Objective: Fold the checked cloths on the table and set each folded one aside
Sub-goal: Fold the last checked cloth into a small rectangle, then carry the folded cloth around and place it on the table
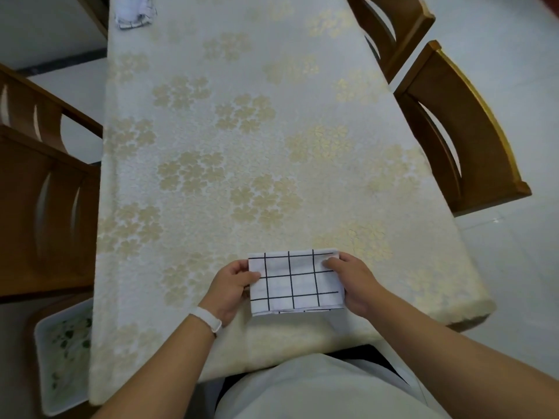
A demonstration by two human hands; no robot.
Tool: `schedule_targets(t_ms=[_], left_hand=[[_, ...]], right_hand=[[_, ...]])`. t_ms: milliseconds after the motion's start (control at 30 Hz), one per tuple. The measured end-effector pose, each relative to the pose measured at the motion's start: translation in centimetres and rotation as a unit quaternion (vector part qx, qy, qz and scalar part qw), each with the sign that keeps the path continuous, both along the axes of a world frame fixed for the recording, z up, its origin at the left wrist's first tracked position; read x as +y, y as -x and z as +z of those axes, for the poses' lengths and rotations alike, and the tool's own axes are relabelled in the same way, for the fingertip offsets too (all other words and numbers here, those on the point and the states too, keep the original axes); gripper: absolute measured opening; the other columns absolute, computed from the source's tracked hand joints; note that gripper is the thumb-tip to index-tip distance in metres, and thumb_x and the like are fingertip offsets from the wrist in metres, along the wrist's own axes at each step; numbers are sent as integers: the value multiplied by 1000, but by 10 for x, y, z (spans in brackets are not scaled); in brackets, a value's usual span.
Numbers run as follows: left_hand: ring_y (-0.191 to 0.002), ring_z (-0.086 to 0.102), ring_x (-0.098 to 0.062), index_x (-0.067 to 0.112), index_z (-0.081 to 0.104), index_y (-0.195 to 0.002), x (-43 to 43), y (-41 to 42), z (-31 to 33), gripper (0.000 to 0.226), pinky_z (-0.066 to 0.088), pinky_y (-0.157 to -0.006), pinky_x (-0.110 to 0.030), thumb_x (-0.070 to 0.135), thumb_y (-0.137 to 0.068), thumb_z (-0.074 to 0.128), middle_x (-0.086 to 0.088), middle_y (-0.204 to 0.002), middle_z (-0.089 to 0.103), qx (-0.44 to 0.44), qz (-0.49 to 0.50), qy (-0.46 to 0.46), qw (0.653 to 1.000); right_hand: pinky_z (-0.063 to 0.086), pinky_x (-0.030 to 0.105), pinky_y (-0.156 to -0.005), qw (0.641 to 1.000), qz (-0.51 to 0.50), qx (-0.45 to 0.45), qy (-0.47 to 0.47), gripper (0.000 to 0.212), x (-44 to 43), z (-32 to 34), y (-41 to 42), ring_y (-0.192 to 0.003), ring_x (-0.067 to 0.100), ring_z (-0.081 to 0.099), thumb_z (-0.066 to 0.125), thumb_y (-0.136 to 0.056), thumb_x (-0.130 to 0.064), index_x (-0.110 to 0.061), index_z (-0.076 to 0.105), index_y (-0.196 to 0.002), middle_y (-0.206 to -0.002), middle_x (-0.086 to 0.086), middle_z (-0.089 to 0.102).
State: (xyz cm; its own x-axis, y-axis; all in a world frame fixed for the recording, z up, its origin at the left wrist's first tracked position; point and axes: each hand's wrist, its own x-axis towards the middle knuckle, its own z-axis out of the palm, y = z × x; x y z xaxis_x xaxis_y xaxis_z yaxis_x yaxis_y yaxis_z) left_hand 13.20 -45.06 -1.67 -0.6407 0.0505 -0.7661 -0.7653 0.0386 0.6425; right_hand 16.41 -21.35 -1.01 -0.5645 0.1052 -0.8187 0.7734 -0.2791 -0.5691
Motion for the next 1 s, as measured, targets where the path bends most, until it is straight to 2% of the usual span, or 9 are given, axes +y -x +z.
schedule_targets(t_ms=[100, 233, 433, 533, 767, 1000], left_hand=[[-83, 68, -28, 4, 63, -106, 14, -8, 6, 19, 57, -75, -42, -3, -90, 57, -15, -99, 71, -5, 20, -14, 1000], [-86, 69, -33, 3, 64, -105, 32, -17, 13, 17, 57, -79, -49, -1, -90, 58, -19, -102, 72, -7, 42, -25, 999], [-85, 68, -35, 5, 64, -102, 57, -21, 30, 14, 56, -71, -46, 0, -89, 59, -21, -100, 71, 24, 84, -23, 996], [-83, 68, -35, 6, 64, -103, 67, -22, 37, 14, 56, -69, -46, 1, -91, 57, -20, -98, 72, 38, 97, -16, 994], [-85, 67, -36, 5, 62, -107, 84, -31, 54, 18, 57, -71, -47, 0, -91, 55, -21, -102, 70, 55, 119, -36, 991], [-83, 67, -36, 5, 61, -104, 85, -38, 69, 17, 57, -69, -46, -2, -91, 54, -22, -101, 70, 59, 99, -68, 991]], right_hand=[[53, 66, -77, 999, -31, -15, 22, 20, 10, 3, -7, -94, 46, 67, 60, -89, -7, 1, 62, -107, -103, 26, 69], [55, 63, -78, 998, -47, -7, 44, 21, 26, 9, -14, -96, 44, 67, 59, -89, -6, -2, 63, -109, -105, 24, 70], [56, 50, -85, 998, -11, 47, 49, 21, 52, 25, -21, -96, 36, 69, 54, -91, -1, -7, 66, -108, -104, 17, 73], [57, 43, -78, 998, 7, 49, 39, 23, 64, 30, -25, -93, 32, 68, 51, -91, 2, -5, 64, -109, -106, 16, 71], [57, 50, -85, 997, 21, 71, 19, 20, 80, 45, -32, -93, 33, 68, 50, -91, 2, -2, 62, -107, -101, 16, 71], [59, 41, -69, 995, -4, 93, -34, 15, 71, 59, -53, -85, 29, 69, 53, -92, 0, -1, 60, -105, -99, 16, 70]])
